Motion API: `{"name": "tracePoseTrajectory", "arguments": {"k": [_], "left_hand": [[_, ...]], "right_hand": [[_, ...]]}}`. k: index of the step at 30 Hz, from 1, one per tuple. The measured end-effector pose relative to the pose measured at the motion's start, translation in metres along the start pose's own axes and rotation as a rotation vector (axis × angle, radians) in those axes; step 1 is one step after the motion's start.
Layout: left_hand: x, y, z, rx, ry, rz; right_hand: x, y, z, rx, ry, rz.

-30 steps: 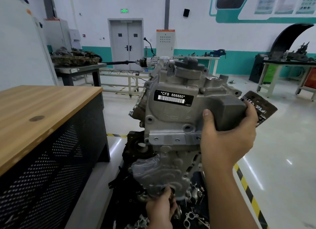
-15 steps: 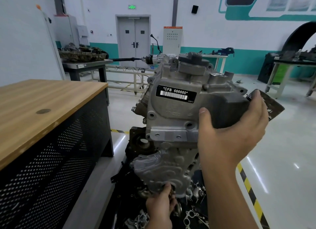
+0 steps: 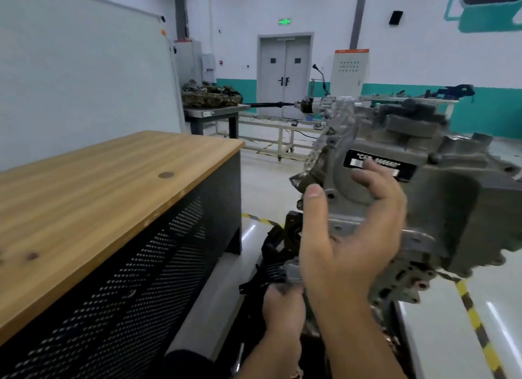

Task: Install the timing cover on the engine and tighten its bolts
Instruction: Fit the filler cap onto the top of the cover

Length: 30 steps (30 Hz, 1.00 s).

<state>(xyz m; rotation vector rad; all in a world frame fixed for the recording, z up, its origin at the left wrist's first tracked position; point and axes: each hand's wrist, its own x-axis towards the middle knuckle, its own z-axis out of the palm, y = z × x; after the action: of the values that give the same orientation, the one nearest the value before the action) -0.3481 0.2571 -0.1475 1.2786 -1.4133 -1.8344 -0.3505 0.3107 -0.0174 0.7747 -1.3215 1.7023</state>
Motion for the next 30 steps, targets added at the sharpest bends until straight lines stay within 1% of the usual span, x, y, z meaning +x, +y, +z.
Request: {"name": "tracePoseTrajectory", "arguments": {"k": [2,4,5,7,8,10,12,14,16,18,19,21,22,23,25,27,30], "left_hand": [[-0.005,0.041,-0.051,0.082,0.038,0.236],[-0.012,0.076,-0.11,0.246,0.088,0.472],[-0.013,0.091,-0.142,0.325,0.119,0.556],[-0.012,0.118,-0.206,0.397,0.194,0.649],[-0.011,0.131,-0.241,0.397,0.249,0.667],[-0.01,0.154,-0.313,0.41,0.381,0.636],[-0.011,0.171,-0.385,0.495,0.481,0.567],[-0.009,0.173,-0.443,0.676,0.571,0.495],[-0.004,0.157,-0.479,0.857,0.644,0.472],[0.005,0.129,-0.492,1.002,0.684,0.538],[0.009,0.116,-0.492,1.028,0.703,0.601],[0.016,0.108,-0.487,0.955,0.758,0.738],[0.019,0.11,-0.485,0.924,0.757,0.759],[0.023,0.111,-0.483,0.935,0.718,0.727],[0.029,0.114,-0.485,1.06,0.571,0.615],[0.032,0.116,-0.49,1.147,0.477,0.597],[0.035,0.116,-0.495,1.126,0.468,0.636]], "right_hand": [[-0.028,-0.011,0.027,0.075,-0.2,0.232],[-0.057,-0.016,0.052,0.091,-0.383,0.485],[-0.07,-0.017,0.064,0.116,-0.463,0.607],[-0.097,-0.021,0.084,0.18,-0.618,0.776],[-0.111,-0.026,0.093,0.194,-0.714,0.803],[-0.141,-0.041,0.108,0.192,-0.895,0.793],[-0.166,-0.063,0.12,0.198,-1.036,0.755],[-0.182,-0.086,0.136,0.196,-1.153,0.695],[-0.191,-0.108,0.155,0.146,-1.242,0.592],[-0.197,-0.124,0.177,0.069,-1.295,0.437],[-0.2,-0.13,0.189,0.024,-1.317,0.344],[-0.205,-0.14,0.214,-0.079,-1.355,0.167],[-0.207,-0.144,0.226,-0.125,-1.386,0.121],[-0.21,-0.147,0.239,-0.164,-1.426,0.101],[-0.214,-0.15,0.262,-0.198,-1.504,0.103],[-0.217,-0.15,0.281,-0.144,-1.546,0.125],[-0.224,-0.148,0.296,-0.03,-1.582,0.059]]}}
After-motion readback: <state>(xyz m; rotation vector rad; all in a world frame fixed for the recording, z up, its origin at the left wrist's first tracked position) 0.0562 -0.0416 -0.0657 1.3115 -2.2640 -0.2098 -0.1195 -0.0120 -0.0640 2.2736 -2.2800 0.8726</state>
